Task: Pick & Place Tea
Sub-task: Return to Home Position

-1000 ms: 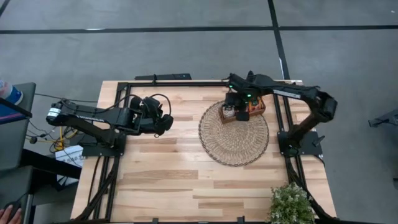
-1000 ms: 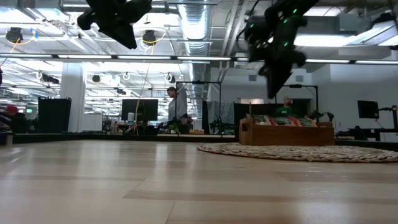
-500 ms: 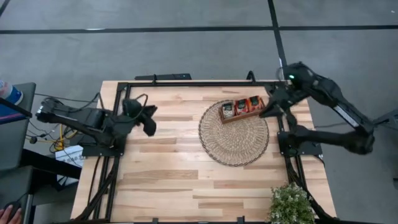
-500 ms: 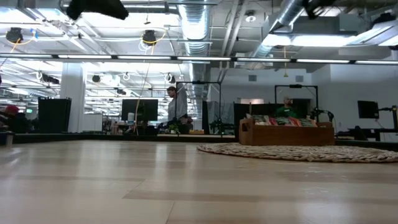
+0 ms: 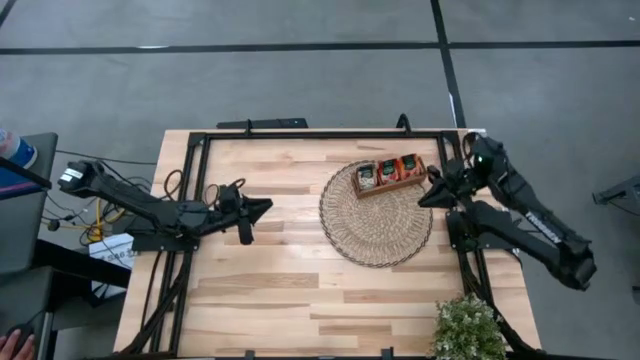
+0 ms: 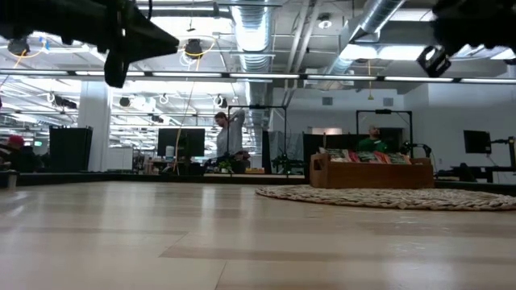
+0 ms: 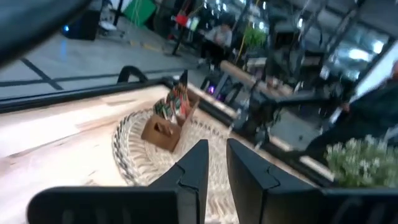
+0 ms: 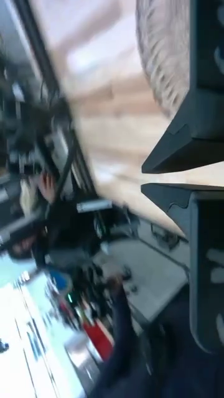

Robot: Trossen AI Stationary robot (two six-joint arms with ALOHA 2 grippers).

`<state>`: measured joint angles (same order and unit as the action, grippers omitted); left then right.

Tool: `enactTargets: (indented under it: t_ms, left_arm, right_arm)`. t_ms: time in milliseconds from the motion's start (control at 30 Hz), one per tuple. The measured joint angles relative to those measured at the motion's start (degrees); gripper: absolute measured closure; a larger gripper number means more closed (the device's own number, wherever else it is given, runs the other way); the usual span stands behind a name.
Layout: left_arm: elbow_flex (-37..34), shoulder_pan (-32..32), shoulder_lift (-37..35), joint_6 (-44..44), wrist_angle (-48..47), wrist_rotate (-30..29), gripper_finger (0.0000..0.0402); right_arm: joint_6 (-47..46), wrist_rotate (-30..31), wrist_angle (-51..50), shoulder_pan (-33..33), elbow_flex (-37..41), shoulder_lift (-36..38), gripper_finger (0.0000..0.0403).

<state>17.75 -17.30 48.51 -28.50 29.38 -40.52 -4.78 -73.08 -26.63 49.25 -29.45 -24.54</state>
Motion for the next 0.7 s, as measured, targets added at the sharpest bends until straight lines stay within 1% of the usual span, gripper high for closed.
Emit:
enactTargets:
  t_ms: [67, 167, 233, 300, 333, 400, 467, 533, 567, 667, 700]
  left_arm:
    - [-2.52, 0.0, 1.83, 0.22, 7.1, -0.61, 0.0353]
    - [-6.69, 0.02, 4.75, 2.21, 19.69, -0.12, 0.0353]
    - [-8.38, 0.0, 6.77, 3.42, 26.3, 1.19, 0.0353]
    - [-8.87, 0.0, 8.83, 4.26, 29.62, 2.5, 0.0353]
    - [-8.89, 0.0, 9.6, 4.39, 29.77, 2.36, 0.0353]
    - [-8.89, -0.02, 11.24, 3.81, 29.78, 0.51, 0.0353]
    - [-8.93, 0.04, 13.46, 3.4, 30.37, -0.96, 0.0353]
    - [-8.95, -0.21, 15.43, 3.63, 32.01, -1.77, 0.0353]
    - [-8.95, -0.35, 16.36, 4.2, 33.4, -1.86, 0.0353]
    - [-8.98, -0.4, 19.71, 6.27, 37.87, -3.9, 0.0353]
    - [-8.98, -0.34, 20.94, 7.5, 40.18, -4.34, 0.0353]
  right_arm:
    - [-4.88, 2.54, 7.44, -0.01, 4.02, 3.65, 0.0374]
    - [-17.1, 6.58, 26.49, -0.88, 10.18, 10.31, 0.0369]
    - [-24.81, 11.46, 37.32, -2.38, 15.35, 13.6, 0.0365]
    - [-30.75, 14.99, 46.04, -4.36, 19.72, 16.4, 0.0362]
    - [-32.63, 16.28, 48.14, -5.42, 21.34, 17.7, 0.0362]
    - [-34.14, 19.76, 47.42, -7.57, 24.33, 20.84, 0.0363]
    - [-34.27, 24.48, 43.99, -10.04, 25.95, 23.95, 0.0367]
    - [-33.77, 28.97, 40.4, -12.87, 27.44, 24.35, 0.0371]
    - [-32.98, 29.98, 39.25, -14.37, 28.53, 24.1, 0.0373]
    - [-31.06, 34.96, 39.12, -19.86, 28.9, 24.44, 0.0377]
    - [-30.13, 37.59, 38.15, -21.75, 28.92, 24.35, 0.0378]
